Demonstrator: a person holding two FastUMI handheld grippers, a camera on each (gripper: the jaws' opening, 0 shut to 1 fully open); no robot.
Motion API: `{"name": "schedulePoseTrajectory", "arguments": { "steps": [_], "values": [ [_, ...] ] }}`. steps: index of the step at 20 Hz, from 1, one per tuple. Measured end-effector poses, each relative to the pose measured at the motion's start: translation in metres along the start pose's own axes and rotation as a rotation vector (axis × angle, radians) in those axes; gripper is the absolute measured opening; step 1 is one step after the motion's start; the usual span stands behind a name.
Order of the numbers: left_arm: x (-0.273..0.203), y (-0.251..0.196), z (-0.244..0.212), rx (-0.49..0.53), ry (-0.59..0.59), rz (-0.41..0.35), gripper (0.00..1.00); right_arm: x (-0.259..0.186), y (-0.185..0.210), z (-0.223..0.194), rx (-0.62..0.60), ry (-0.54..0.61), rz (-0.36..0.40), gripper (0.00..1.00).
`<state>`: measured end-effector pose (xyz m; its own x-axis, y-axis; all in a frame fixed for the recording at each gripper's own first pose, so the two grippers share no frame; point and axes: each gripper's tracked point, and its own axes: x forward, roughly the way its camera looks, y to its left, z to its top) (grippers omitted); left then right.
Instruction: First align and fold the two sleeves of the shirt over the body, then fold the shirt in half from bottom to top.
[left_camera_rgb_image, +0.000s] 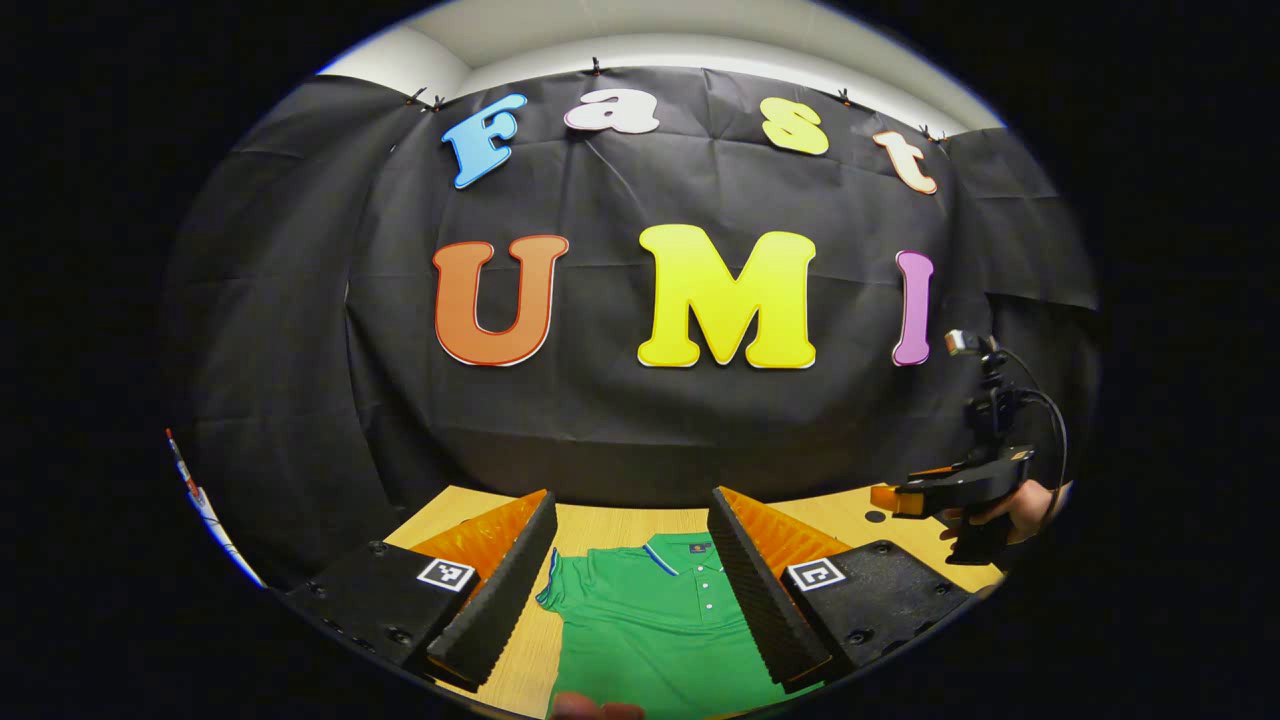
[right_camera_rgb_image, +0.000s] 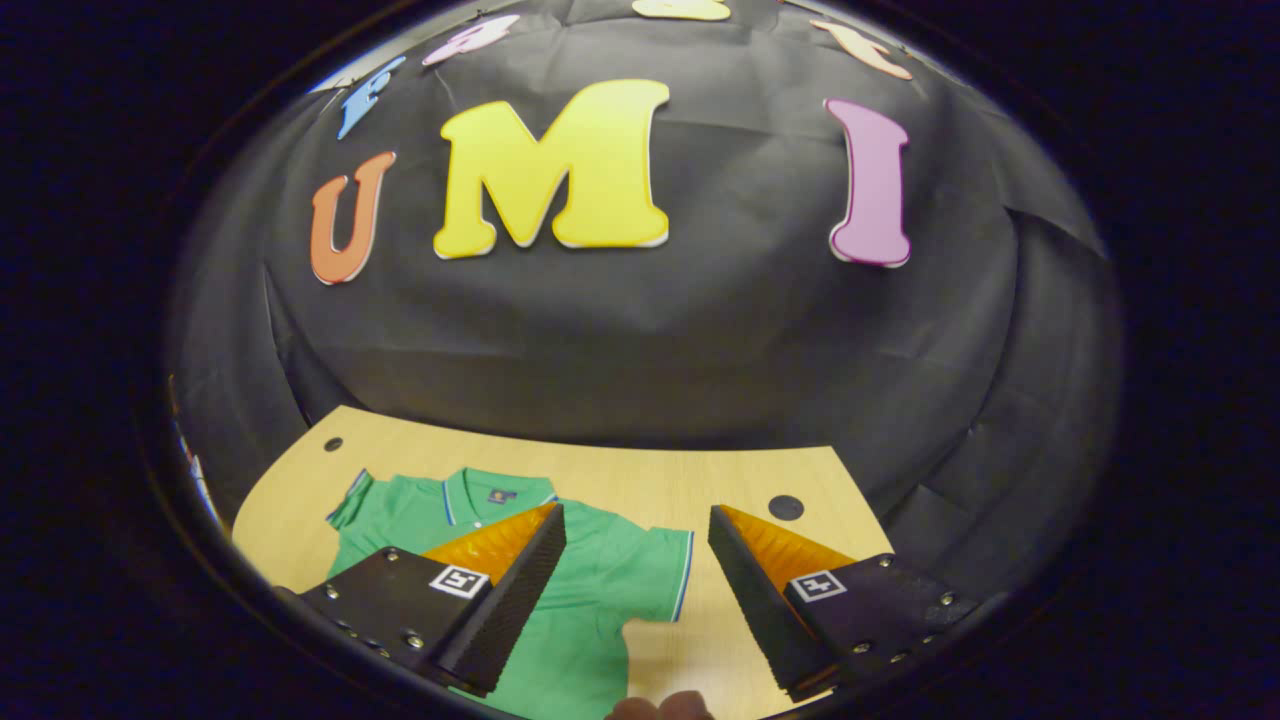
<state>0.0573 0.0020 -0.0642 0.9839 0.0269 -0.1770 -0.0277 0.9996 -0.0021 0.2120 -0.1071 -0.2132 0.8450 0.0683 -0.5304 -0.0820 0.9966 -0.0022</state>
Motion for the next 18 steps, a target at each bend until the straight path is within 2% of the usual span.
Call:
{"name": "schedulePoseTrajectory", "arguments": {
  "steps": [4, 9, 15, 18],
  "values": [
    [0.007, 0.003, -0.005, 0.007, 0.020, 0.042, 0.98, 0.078, -0.004, -0.055, -0.028, 0.144, 0.029, 0.94],
    [0.015, 0.008, -0.022, -0.019, 0.072, 0.079, 0.98, 0.146, -0.015, -0.088, -0.037, 0.188, 0.025, 0.93],
    [0.021, 0.018, -0.043, -0.041, 0.132, 0.120, 0.98, 0.184, -0.028, -0.110, -0.036, 0.224, -0.002, 0.94],
    [0.026, 0.018, -0.046, -0.043, 0.137, 0.124, 0.98, 0.187, -0.026, -0.117, -0.048, 0.233, 0.005, 0.94]
  ]
}}
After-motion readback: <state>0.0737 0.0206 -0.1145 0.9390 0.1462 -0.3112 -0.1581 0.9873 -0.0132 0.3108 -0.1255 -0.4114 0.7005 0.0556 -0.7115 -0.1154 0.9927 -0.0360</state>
